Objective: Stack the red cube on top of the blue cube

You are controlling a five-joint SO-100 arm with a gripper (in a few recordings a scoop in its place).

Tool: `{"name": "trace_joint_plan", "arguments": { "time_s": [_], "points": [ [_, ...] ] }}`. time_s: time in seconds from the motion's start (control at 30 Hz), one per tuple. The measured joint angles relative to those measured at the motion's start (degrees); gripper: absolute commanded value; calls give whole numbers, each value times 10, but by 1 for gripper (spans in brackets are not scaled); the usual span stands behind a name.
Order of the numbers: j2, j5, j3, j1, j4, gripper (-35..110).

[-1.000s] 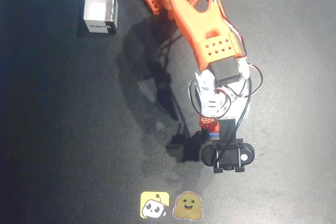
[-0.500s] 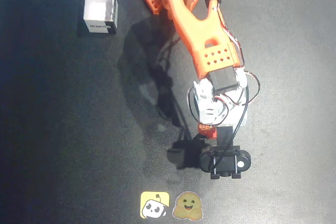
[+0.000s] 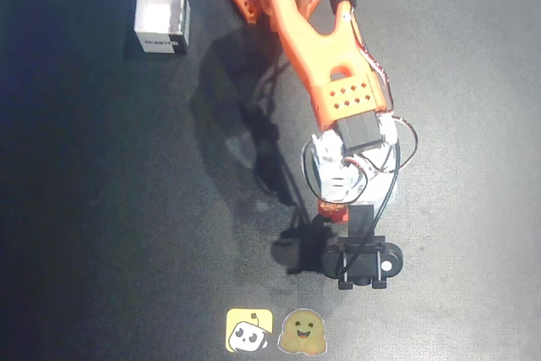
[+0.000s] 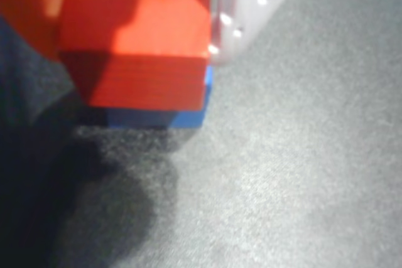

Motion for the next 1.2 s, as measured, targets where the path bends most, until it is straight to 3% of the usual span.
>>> {"name": "trace_joint_plan", "arguments": {
  "time_s": [0.87, 1.2],
  "points": [
    [1, -5, 9, -2, 3, 0],
    [1, -5, 9, -4, 3, 18]
  ]
}}
